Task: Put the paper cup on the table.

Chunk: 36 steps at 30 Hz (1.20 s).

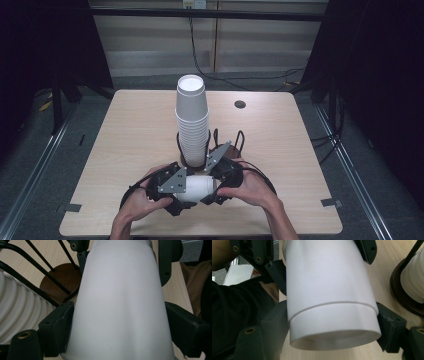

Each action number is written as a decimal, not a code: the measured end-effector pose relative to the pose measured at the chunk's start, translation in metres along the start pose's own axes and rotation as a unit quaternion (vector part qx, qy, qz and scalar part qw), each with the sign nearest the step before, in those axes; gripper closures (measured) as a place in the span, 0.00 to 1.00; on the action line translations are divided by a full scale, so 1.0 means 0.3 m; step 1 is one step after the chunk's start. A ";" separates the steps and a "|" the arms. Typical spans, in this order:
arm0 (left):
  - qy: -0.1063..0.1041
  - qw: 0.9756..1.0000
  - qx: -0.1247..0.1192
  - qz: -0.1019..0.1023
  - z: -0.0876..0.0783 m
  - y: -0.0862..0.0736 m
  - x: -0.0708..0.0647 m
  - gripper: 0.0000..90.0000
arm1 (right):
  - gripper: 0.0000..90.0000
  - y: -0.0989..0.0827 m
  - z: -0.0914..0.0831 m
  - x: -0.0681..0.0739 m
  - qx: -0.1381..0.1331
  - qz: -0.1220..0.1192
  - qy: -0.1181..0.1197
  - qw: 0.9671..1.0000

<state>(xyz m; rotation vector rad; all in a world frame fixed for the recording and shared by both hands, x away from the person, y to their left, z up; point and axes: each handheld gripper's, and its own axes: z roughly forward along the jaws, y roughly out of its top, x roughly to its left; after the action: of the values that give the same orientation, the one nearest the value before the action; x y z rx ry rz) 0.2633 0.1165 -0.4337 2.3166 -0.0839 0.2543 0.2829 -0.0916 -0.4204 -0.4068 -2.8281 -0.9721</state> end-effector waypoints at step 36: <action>0.036 0.973 -0.189 -0.125 -0.113 -0.124 0.007 0.17 | 0.26 -0.105 -0.034 -0.025 -0.101 0.057 -0.022 0.993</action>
<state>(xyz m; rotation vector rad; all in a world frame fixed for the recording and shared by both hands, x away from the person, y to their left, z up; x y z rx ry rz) 0.2653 0.1667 -0.4371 1.9127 0.1826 0.1766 0.2811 -0.1233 -0.4322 -0.6106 -2.7178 -1.2421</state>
